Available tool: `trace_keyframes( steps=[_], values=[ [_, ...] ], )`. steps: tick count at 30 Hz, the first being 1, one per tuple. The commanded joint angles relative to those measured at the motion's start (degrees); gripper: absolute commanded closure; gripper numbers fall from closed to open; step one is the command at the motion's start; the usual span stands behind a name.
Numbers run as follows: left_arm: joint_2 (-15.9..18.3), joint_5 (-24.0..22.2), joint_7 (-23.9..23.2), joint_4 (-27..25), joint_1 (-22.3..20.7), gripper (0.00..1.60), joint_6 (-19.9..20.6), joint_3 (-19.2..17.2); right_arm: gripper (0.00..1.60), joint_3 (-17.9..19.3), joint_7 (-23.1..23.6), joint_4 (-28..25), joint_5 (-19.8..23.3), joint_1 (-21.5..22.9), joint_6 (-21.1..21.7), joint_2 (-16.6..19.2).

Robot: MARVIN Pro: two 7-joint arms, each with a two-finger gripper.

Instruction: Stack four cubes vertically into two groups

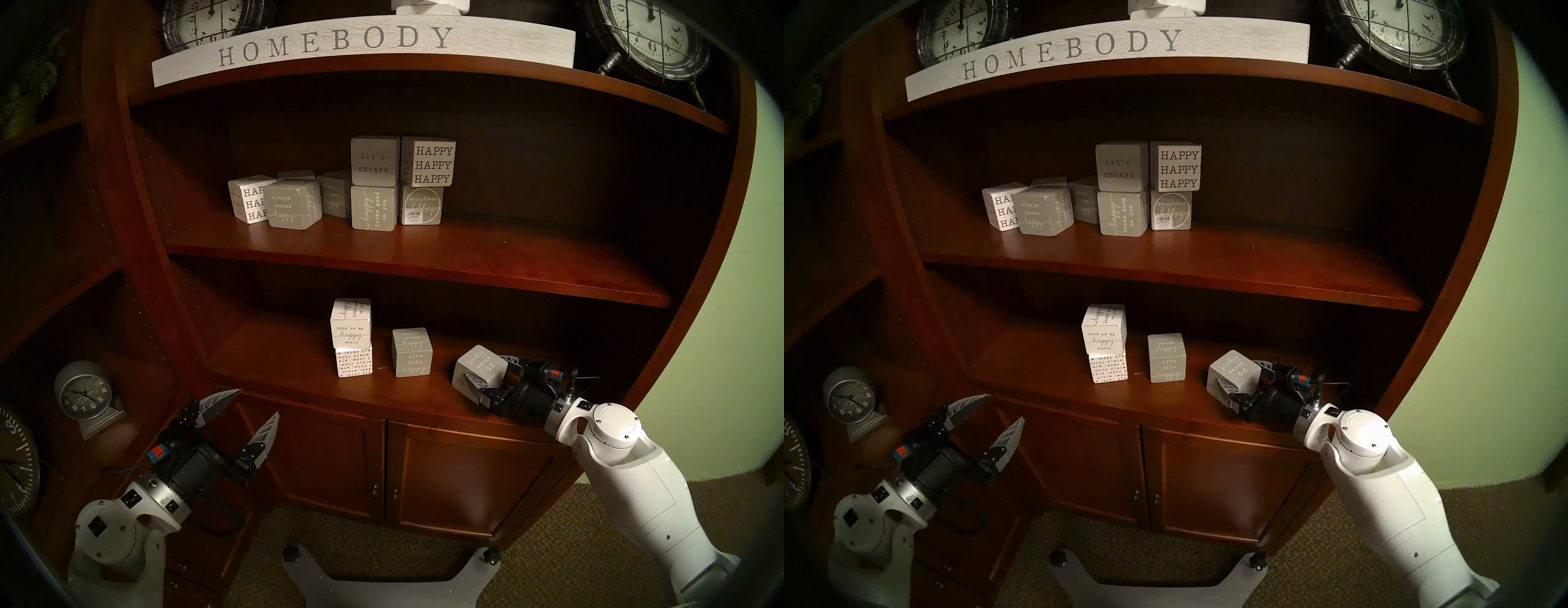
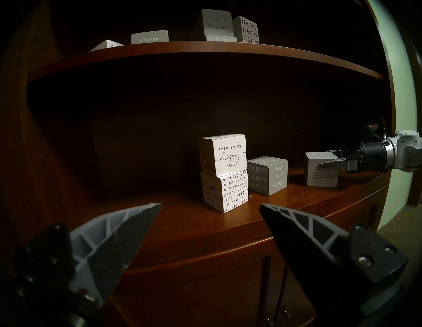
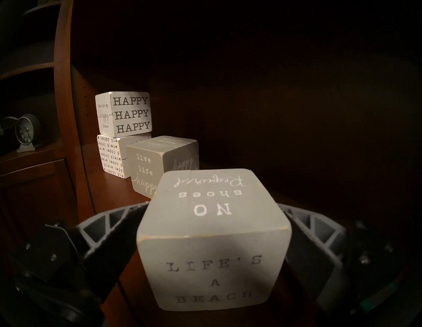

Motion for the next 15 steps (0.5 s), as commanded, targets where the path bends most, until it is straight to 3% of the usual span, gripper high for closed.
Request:
trace_keyframes(
  steps=[1,6,8,15],
  values=[
    [-0.1,0.0,0.0,-0.9,0.0,0.0,0.1,-0.1,0.88,0.1,-1.3,-1.0,-0.2,0.5,-0.1,-0.8],
    [-0.2,0.1,-0.2,-0.9,-0.1,0.0,0.1,-0.1,1.27,0.5,-1.5,-2.2,0.2,-0.2,0.5,-0.5],
    [-0.3,0.1,-0.2,-0.9,-0.1,0.0,0.1,-0.2,1.6,0.8,-1.8,-2.6,0.3,-0.8,0.1,-0.6],
    [-0.5,0.2,-0.5,-0.8,-0.2,0.0,0.1,-0.2,1.6,3.3,-5.3,-9.2,0.5,-5.8,-3.1,-2.3]
  ],
)
